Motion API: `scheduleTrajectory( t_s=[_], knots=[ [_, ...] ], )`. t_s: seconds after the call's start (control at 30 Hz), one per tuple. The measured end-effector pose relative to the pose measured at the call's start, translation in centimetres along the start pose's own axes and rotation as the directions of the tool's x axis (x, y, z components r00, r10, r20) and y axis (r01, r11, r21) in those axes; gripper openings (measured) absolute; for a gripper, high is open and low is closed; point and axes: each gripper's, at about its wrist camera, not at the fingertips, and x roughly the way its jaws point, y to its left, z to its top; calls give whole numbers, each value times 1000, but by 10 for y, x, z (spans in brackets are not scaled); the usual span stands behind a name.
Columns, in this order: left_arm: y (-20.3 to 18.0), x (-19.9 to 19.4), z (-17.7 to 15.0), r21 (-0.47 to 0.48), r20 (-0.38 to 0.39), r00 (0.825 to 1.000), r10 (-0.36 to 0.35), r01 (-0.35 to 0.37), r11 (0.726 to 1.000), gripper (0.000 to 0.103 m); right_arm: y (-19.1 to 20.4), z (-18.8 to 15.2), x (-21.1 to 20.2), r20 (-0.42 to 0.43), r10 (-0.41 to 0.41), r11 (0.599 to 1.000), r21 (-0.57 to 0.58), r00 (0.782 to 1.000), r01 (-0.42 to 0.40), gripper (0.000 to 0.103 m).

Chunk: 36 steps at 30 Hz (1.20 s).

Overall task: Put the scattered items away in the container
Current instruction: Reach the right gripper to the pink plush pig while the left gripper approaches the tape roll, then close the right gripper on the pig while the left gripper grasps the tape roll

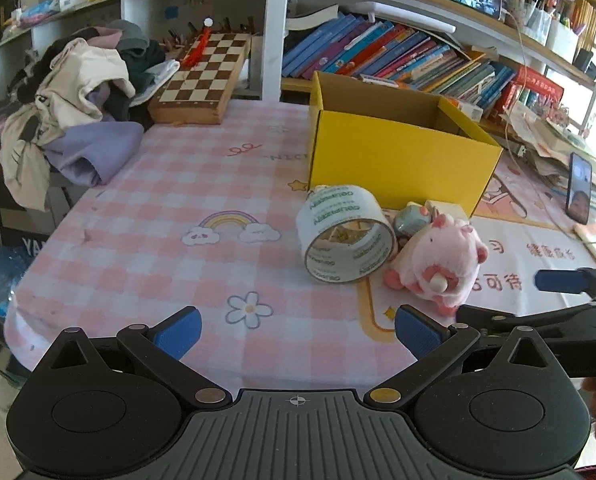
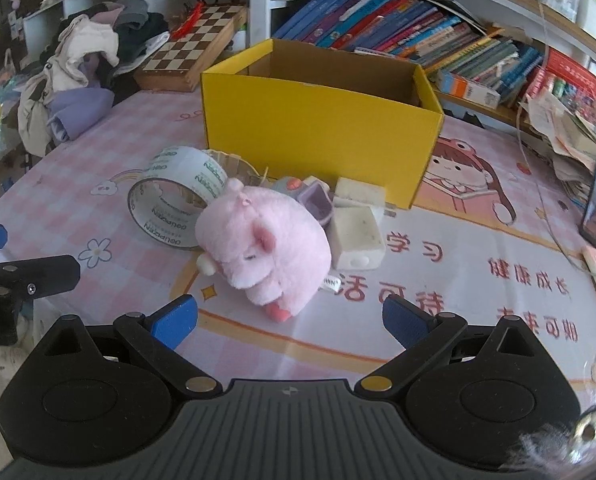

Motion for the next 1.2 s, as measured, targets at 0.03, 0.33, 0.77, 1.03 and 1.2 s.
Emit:
scheduleTrajectory(
  t_s=[0.03, 0.33, 0.77, 1.03, 1.2],
  knots=[
    [-1, 1, 0, 0, -1, 1000, 0, 0, 1000, 103, 0, 2, 3, 0, 4, 1000, -10, 1000, -4, 101],
    [5, 17, 13, -40, -6, 999, 47, -47, 998, 103, -1, 21, 27, -11, 59, 997, -56, 998, -60, 97],
    [-7, 57, 34, 53, -15, 998, 54, -53, 997, 78, -4, 29, 40, -20, 152, 980, -125, 988, -153, 66],
    [-19, 86, 38, 109, -38, 998, 52, -47, 993, 49, -25, 26, 28, -23, 137, 987, -83, 990, -139, 63],
    [-22, 98, 40, 123, -48, 998, 46, -39, 992, 26, -32, 24, 21, -18, 139, 988, -64, 990, -140, 63]
  ],
)
